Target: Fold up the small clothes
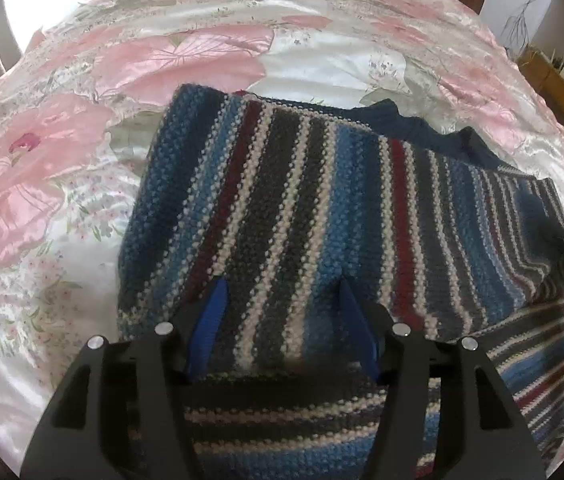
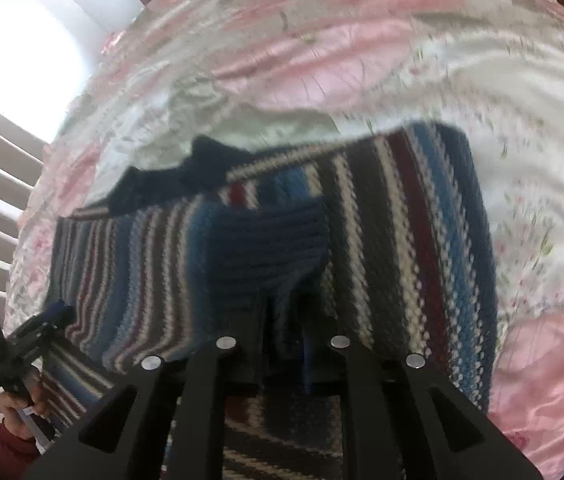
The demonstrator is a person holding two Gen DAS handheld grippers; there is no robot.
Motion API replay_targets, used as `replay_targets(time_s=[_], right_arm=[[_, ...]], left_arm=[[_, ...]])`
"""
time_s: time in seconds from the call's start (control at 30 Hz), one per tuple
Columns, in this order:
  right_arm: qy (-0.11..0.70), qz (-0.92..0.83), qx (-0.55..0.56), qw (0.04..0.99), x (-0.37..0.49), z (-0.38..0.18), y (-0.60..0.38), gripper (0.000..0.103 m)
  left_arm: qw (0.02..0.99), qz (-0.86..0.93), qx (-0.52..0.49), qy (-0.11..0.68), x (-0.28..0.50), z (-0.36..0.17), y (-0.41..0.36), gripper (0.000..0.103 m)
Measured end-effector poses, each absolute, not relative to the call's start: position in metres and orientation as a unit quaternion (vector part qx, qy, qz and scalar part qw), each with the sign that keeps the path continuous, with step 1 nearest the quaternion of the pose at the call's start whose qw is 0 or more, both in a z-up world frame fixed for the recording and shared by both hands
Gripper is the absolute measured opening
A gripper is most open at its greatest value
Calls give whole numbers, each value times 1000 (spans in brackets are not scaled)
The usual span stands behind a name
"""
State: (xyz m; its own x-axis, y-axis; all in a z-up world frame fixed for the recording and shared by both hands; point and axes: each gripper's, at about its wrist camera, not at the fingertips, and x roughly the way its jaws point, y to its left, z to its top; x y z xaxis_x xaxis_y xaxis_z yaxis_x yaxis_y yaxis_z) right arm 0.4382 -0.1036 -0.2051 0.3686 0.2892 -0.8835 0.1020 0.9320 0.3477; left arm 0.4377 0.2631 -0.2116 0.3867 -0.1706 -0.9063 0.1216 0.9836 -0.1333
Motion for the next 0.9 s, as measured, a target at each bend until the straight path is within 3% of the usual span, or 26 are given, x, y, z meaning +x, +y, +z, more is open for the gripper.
replay_targets(time_s=[0.17, 0.23, 0.5, 0.9], right_arm=[[546, 55, 179, 816, 418, -189, -114, 26], [540, 50, 163, 824, 401, -175, -115, 34], [545, 82, 123, 825, 303, -147, -103, 35], [574, 49, 121, 809, 140, -150, -96, 52]], left_arm=[[829, -96, -28, 550, 430, -198, 268, 60], [831, -103, -28, 547, 420, -189, 270, 63], [819, -107, 13, 563, 324, -172, 297, 67], [785, -81, -19, 613, 192, -171, 352, 76]])
